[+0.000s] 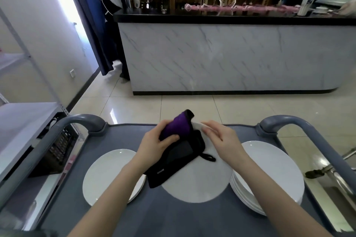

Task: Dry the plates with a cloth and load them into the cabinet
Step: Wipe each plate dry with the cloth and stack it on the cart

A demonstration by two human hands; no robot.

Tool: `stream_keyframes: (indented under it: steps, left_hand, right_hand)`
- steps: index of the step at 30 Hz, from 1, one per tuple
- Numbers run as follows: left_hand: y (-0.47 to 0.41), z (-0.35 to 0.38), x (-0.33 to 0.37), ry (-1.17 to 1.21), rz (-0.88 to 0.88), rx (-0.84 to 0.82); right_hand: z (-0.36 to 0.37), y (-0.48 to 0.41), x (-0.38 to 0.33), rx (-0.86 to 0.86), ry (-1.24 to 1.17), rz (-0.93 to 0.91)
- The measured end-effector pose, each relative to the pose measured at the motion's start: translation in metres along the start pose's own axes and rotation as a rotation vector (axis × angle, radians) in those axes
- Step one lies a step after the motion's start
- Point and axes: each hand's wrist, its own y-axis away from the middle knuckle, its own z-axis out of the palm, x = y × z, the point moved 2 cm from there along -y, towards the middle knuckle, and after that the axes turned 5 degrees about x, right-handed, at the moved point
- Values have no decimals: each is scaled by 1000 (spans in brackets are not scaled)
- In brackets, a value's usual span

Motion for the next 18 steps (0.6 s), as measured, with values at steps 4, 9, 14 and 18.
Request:
stream_keyframes:
  steps: [4,9,14,18]
  left_hand:
    - [15,7,-13,224,-192,318]
    - [44,34,-25,433,-384,463]
    - [40,12,-29,332,-292,432]
    - [29,-6,-14,54,-59,222]
  right_hand:
    - [1,10,5,261,-193,111]
    - [17,25,7,505,-368,277]
    - [5,26,27,213,-286,279]
    - [2,11,20,-21,-139,164]
